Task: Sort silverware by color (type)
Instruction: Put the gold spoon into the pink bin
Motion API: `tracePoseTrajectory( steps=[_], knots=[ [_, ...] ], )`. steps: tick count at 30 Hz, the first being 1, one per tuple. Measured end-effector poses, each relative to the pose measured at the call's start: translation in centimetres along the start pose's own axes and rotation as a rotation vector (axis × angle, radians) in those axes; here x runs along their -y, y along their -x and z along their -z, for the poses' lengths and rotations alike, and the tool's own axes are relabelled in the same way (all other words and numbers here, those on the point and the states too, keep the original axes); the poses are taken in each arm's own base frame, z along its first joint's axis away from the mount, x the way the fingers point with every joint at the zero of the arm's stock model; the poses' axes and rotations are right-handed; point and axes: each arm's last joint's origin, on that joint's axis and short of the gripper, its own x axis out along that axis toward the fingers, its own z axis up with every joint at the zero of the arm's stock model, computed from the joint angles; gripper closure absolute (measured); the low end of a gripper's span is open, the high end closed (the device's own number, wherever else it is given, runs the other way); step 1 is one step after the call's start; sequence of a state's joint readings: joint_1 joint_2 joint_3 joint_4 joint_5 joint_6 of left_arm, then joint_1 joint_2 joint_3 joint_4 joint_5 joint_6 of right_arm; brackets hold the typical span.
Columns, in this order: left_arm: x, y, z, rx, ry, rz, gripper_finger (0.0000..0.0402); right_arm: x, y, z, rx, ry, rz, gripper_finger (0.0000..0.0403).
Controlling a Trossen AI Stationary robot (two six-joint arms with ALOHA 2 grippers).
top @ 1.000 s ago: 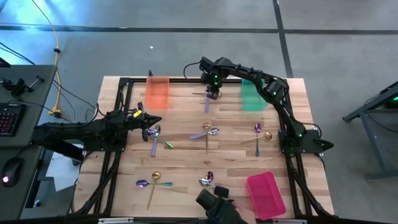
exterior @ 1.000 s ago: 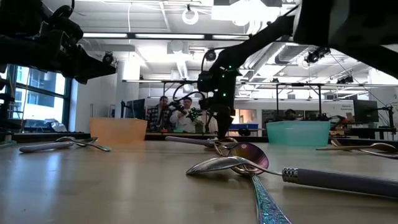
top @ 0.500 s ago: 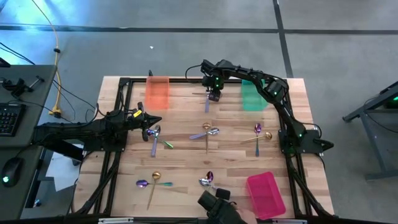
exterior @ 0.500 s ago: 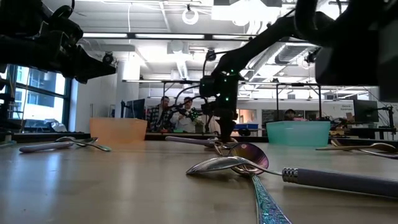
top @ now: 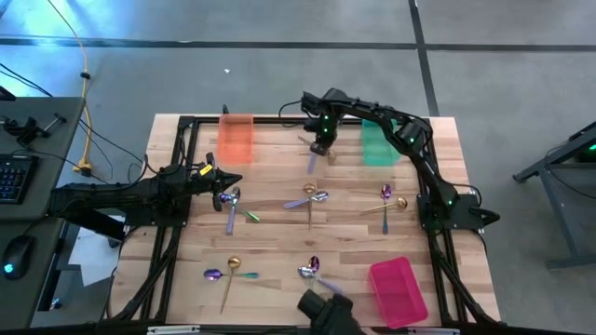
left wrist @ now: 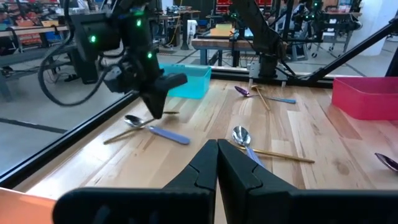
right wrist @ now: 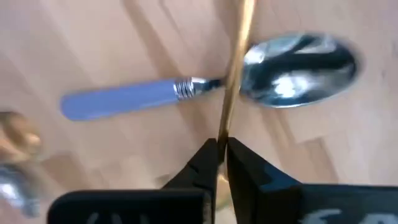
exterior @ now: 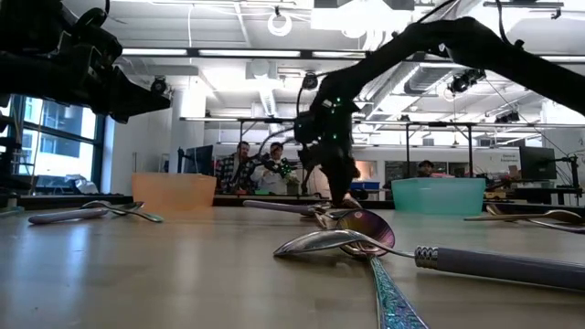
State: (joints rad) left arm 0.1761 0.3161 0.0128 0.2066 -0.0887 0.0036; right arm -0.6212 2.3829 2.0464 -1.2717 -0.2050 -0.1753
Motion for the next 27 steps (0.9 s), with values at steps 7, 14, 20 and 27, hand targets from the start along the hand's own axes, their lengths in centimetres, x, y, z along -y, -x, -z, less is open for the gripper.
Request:
tracePoseTrajectory(
  steps=[7, 14, 20, 27],
  knots=[
    [0.0, 0.0, 0.0, -0.002, 0.0, 0.0, 0.0401, -5.8, 4.0, 1.6, -0.013, -0.062, -0.017, 0.0402],
    [0.0, 0.0, 0.0, -0.002, 0.0, -0.001, 0.0401, -15.4, 6.4, 4.3, -0.041, -0.064, -0.012, 0.0402],
    [0.0, 0.0, 0.1, -0.014, 0.001, -0.001, 0.0402, -22.9, 6.3, 7.3, -0.067, -0.1, 0.065, 0.0402],
    [0.0, 0.0, 0.4, -0.043, -0.002, -0.001, 0.0401, -29.9, 8.1, 12.9, -0.005, -0.243, 0.15, 0.0403]
  ],
)
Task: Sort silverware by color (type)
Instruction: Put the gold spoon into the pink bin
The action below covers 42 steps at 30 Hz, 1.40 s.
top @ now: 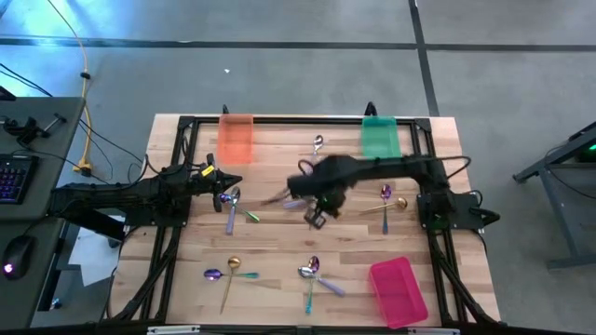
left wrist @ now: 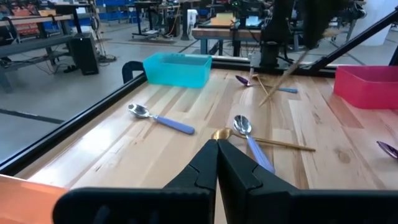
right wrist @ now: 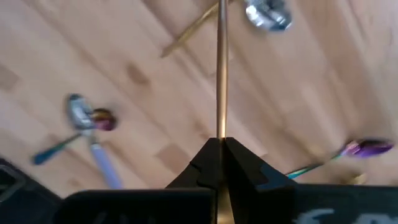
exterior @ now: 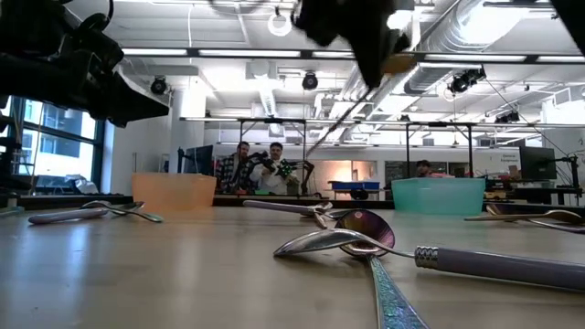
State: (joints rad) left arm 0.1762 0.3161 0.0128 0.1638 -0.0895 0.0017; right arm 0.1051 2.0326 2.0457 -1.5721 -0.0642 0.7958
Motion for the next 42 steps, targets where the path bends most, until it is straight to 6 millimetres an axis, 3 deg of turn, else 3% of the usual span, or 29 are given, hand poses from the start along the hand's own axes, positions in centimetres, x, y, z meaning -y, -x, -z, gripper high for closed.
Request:
tracePoseTrajectory(
  steps=[4, 8, 19, 22, 32, 42],
  knots=[
    [0.0, 0.0, 0.0, -0.001, 0.0, 0.0, 0.0401, -2.0, 1.9, 4.6, 0.067, -0.11, -0.016, 0.0403],
    [0.0, 0.0, -0.1, 0.008, 0.013, 0.0, 0.0401, -3.3, 2.4, 9.7, 0.081, -0.243, -0.019, 0.0403],
    [0.1, 0.0, -0.7, 0.072, 0.048, 0.034, 0.0402, -5.8, 1.0, 25.8, 0.124, -0.507, -0.018, 0.0403],
    [0.2, 0.1, -1.0, 0.098, 0.046, 0.056, 0.0401, -6.1, -0.2, 28.9, 0.11, -0.56, -0.034, 0.0403],
    [0.2, 0.1, -1.3, 0.135, 0.034, 0.061, 0.0402, -6.0, -7.4, 28.8, 0.026, -0.555, 0.036, 0.0403],
    [0.2, 0.1, -1.3, 0.132, 0.025, 0.06, 0.0401, -5.8, -11.2, 28.7, -0.014, -0.554, -0.012, 0.0403]
  ],
)
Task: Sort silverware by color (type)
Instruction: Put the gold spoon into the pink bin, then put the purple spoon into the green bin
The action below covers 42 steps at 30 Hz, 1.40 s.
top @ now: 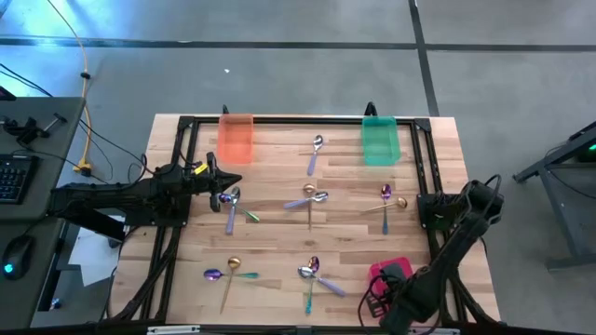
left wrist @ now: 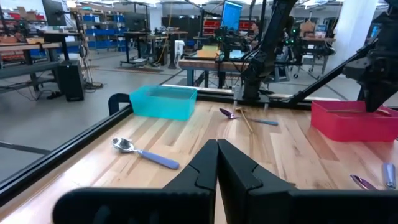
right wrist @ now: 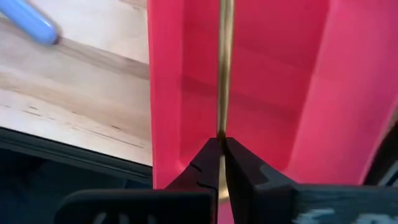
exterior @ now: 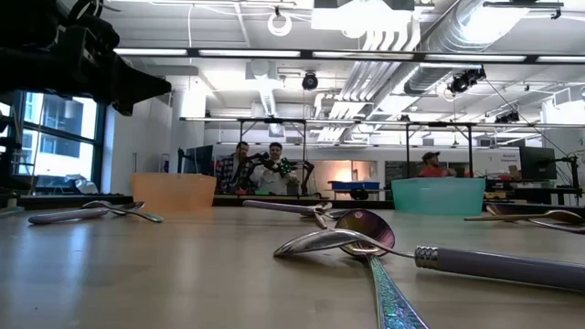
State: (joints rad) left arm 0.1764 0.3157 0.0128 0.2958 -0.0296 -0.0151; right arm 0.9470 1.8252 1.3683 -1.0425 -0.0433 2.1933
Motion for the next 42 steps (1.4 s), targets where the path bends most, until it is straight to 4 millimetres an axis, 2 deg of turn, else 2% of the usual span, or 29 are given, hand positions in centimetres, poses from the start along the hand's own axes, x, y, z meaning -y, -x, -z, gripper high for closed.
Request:
tracePoseTrajectory(
  steps=[8, 17, 26, 30, 35, 42],
  knots=[
    [0.0, 0.0, 0.0, 0.0, 0.009, 0.0, 0.0402, 0.5, -0.7, -0.1, -0.067, 0.02, 0.07, 0.0403],
    [0.0, 0.0, 0.1, -0.014, -0.008, 0.001, 0.0402, -0.4, -0.6, -0.4, -0.17, -0.008, 0.078, 0.0397],
    [0.0, 0.0, 0.5, -0.056, -0.022, -0.006, 0.0401, -0.7, -0.5, -0.8, -0.23, -0.046, 0.114, 0.0313],
    [0.0, 0.0, 0.5, -0.057, -0.03, -0.007, 0.0402, -0.8, -0.5, -0.8, -0.234, -0.05, 0.108, 0.0291],
    [0.0, 0.0, 0.5, -0.056, -0.03, -0.007, 0.0401, -1.1, -0.2, -0.5, -0.255, -0.044, 0.083, 0.0296],
    [0.0, 0.0, 0.5, -0.055, -0.032, -0.007, 0.0402, -1.0, 1.5, -0.4, -0.274, -0.044, 0.149, 0.0343]
  ],
)
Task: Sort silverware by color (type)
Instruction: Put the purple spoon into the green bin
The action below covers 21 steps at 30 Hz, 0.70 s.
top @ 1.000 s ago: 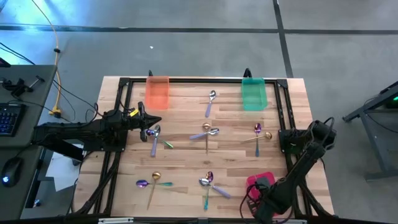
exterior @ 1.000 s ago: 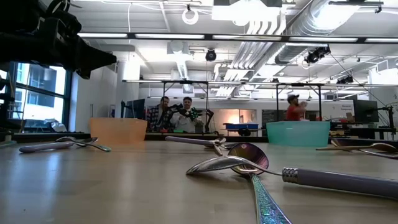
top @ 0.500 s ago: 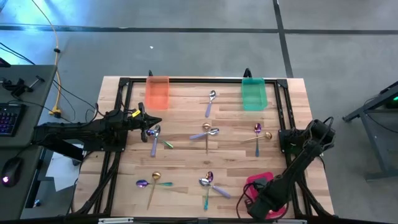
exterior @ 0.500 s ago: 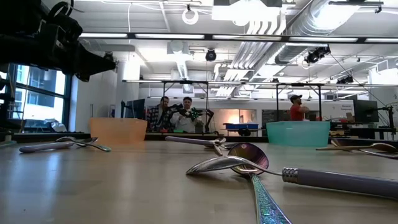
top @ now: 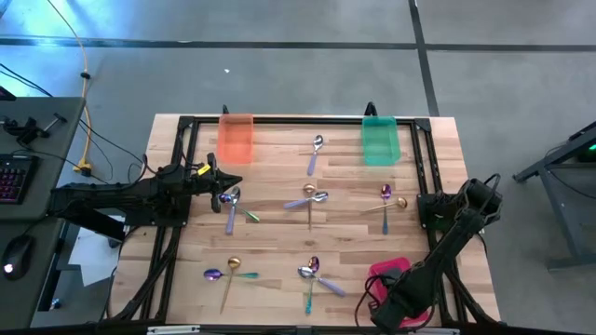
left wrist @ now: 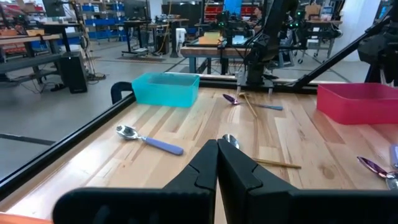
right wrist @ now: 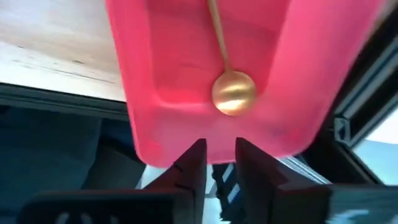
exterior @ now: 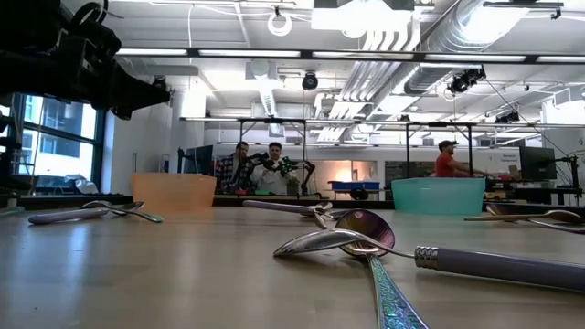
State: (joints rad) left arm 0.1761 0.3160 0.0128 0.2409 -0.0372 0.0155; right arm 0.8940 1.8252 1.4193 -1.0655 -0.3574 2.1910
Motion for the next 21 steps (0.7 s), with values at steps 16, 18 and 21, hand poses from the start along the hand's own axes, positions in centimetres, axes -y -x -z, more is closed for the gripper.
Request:
tracePoseTrajectory(
  steps=[16, 18, 21],
  knots=[
    [0.0, 0.0, 0.0, -0.001, 0.003, 0.0, 0.0401, -2.1, 3.8, -3.3, 0.195, 0.136, -0.09, 0.0402],
    [0.0, 0.0, 0.1, -0.006, 0.004, 0.0, 0.0401, -2.7, 4.3, -4.5, 0.269, 0.167, -0.113, 0.0402],
    [0.0, 0.0, 0.0, -0.004, 0.01, 0.0, 0.0402, -3.6, 5.0, -6.2, 0.404, 0.224, -0.161, 0.0403]
  ],
)
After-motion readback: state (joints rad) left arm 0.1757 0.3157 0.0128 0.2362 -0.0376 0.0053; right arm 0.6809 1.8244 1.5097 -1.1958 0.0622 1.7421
